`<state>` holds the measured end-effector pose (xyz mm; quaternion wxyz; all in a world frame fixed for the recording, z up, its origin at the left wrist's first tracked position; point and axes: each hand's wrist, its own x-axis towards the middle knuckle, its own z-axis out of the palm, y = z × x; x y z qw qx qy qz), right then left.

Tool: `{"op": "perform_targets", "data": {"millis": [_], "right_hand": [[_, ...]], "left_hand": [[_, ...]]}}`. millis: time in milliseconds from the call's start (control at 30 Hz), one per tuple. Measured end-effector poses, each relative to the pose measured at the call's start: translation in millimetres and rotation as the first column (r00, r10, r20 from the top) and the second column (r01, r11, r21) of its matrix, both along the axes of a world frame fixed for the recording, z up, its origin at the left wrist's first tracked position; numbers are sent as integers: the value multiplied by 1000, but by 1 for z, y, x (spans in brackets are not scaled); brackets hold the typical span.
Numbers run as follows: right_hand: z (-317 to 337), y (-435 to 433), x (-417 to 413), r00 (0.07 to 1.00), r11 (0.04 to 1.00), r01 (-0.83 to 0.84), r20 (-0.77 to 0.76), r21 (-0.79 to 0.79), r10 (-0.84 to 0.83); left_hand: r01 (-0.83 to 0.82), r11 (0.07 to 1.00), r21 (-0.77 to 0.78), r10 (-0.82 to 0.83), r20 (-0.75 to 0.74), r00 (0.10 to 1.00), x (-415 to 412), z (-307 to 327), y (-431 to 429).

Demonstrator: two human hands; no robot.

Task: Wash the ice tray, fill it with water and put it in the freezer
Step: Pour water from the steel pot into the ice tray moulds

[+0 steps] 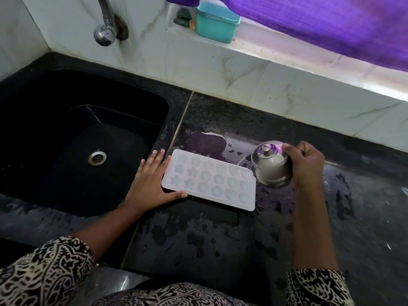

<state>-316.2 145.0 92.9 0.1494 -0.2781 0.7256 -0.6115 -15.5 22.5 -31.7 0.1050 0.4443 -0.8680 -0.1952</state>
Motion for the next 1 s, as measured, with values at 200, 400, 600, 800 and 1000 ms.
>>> {"op": "perform_targets", "data": {"millis": [200, 400, 600, 800, 1000], "right_hand": [[-1, 1, -3, 1000, 1000, -5, -5, -1, 5], [-3, 1, -6, 1000, 1000, -10, 0, 5, 10], [-3, 0, -6, 1000, 1000, -12, 5, 12, 12], [-3, -1, -5, 999, 1000, -16, 27, -20, 16], [-4, 0, -7, 973, 984, 59, 231, -166, -20]], "left_hand": [[2, 1000, -6, -2, 9, 1000, -1, 1, 1], [-2, 1000, -10, 2, 17, 1000, -1, 1, 0], [-3, 1000, -8, 3, 16, 1000, -1, 1, 1], [0, 1000, -11, 0, 11, 1000, -1, 1, 1], [2, 1000, -4, -2, 11, 1000, -1, 1, 1]]}}
